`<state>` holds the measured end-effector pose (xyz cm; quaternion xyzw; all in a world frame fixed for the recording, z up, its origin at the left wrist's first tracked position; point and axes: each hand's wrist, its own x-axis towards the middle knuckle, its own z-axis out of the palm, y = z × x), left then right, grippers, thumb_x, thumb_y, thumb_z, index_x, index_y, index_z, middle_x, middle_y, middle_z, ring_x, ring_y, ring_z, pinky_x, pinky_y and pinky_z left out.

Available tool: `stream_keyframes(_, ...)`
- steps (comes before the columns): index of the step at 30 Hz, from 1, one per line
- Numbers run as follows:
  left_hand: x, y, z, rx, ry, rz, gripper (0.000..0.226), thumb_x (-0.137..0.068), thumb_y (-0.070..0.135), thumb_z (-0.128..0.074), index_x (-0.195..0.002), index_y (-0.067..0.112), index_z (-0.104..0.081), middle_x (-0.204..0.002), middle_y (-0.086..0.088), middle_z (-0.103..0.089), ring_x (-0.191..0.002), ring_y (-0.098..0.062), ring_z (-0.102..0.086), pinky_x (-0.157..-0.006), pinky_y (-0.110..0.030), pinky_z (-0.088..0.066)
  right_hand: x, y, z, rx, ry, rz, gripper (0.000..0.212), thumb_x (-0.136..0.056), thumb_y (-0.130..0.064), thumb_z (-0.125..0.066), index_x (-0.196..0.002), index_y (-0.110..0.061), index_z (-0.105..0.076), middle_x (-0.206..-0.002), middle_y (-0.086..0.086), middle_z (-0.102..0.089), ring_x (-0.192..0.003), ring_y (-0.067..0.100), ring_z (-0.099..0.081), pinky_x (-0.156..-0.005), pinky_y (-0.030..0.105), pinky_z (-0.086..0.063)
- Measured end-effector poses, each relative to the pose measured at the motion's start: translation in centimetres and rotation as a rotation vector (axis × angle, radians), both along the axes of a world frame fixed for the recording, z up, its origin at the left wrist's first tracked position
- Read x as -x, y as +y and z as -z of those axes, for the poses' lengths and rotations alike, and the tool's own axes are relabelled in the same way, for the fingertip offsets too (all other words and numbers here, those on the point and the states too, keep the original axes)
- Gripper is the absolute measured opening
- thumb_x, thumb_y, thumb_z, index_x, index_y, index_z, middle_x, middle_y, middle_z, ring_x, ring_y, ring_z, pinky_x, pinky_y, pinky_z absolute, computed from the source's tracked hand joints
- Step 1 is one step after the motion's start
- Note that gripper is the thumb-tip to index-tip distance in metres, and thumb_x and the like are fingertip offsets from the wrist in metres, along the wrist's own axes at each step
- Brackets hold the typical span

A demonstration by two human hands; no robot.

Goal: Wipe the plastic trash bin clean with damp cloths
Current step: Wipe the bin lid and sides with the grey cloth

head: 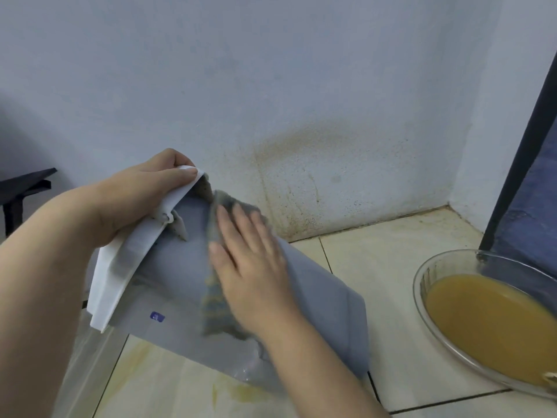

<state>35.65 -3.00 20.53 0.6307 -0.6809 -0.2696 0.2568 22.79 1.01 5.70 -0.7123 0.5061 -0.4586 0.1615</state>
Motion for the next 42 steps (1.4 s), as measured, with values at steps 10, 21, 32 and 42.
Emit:
stream_keyframes(10,2.1,0.7,-0.5,0.002,-0.014,-0.014,0.016,-0.086,0.045,-0.052,-0.087,0.031,-0.059,-0.096,-0.007,-0.064,-0.087,-0.024,-0.062,-0.081,-0.041,-0.049,7.3,2.8,7.8,-0.403,-0.138,0.342,0.057,-0.099,-0.037,-0.035,-0.15,-0.023,-0.014,-0.159,-0.005,-0.007,-0.146,0.01,-0.001,-0.118,0.028,0.002)
stream_keyframes(21,5.6,0.9,-0.3,0.02,0.16,0.201,0.036,-0.095,0.048,-0.039,-0.131,0.051,-0.036,-0.137,0.018,-0.038,-0.126,-0.01,-0.042,-0.11,-0.04,-0.031,8.6,0.9,-4.4,-0.547,-1.52,-0.09,0.037,-0.092,-0.04,-0.045,-0.101,-0.015,-0.071,-0.089,0.007,-0.074,-0.077,0.022,-0.071,-0.065,0.032,-0.057)
stream_keyframes(32,4.8,2.0,8.4,0.071,-0.427,0.145,0.049,-0.1,0.041,-0.016,-0.148,0.038,-0.007,-0.157,0.017,0.005,-0.144,-0.003,0.008,-0.117,-0.03,0.005,17.4,0.8,-1.6,-0.45,-1.603,0.064,0.04,-0.093,-0.037,-0.044,-0.106,-0.01,-0.07,-0.099,0.013,-0.072,-0.089,0.029,-0.068,-0.082,0.042,-0.054)
stream_keyframes(42,5.6,1.9,9.3,0.09,-0.576,0.027,0.052,-0.1,0.04,-0.012,-0.15,0.03,-0.002,-0.159,0.007,0.007,-0.146,-0.011,0.009,-0.117,-0.032,0.003,17.2,1.7,-4.2,-0.104,-0.182,0.078,0.037,-0.101,-0.029,-0.028,-0.133,-0.038,-0.045,-0.141,-0.019,-0.042,-0.134,0.003,-0.035,-0.109,0.016,-0.024)
